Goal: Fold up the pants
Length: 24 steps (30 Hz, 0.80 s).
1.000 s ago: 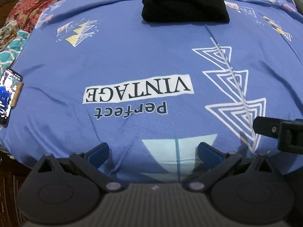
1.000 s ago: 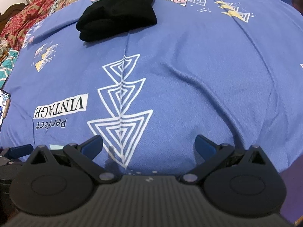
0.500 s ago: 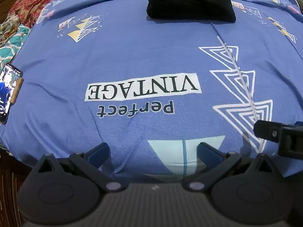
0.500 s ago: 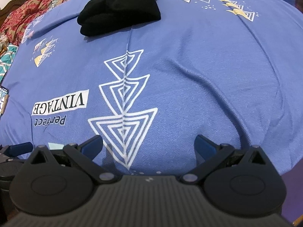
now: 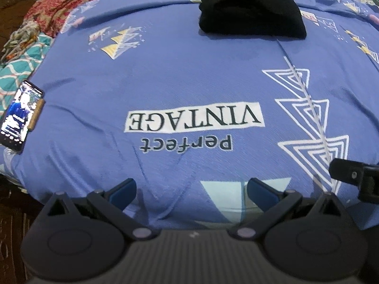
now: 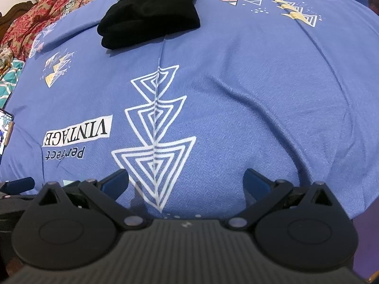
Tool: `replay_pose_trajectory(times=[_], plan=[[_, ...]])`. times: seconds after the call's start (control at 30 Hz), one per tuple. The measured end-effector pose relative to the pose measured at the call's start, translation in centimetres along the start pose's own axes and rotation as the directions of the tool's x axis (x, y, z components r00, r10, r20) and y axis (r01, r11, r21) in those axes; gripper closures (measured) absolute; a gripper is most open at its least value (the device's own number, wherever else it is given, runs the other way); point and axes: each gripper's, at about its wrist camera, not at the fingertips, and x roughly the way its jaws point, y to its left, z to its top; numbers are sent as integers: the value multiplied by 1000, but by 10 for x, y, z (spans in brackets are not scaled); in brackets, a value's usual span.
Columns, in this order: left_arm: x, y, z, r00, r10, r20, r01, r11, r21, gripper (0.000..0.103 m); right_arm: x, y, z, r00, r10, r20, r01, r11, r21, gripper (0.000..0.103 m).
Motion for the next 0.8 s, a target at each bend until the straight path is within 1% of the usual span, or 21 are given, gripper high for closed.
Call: replay_pose_trajectory(times=[0.13,0.37,0.57,0.8], plan=[[-4,2,0,1000,18,15,-18,1000,-10,0,-2,-1,0,1000,3,7,-3,1000,2,0],[-16,2,2,995,66,80,-66,998,-5,0,-7,-1,0,1000,6,22,-6,1000,-4,0],[-21,3,1,992,83,99,-84,996,-1,0,-12,-1,0,999,6,39,-5,1000,-8,0],[-29,2,1,983,112,142,-116,993,18,0,-15,-1,0,999,8,48,-7,1000,-9,0]])
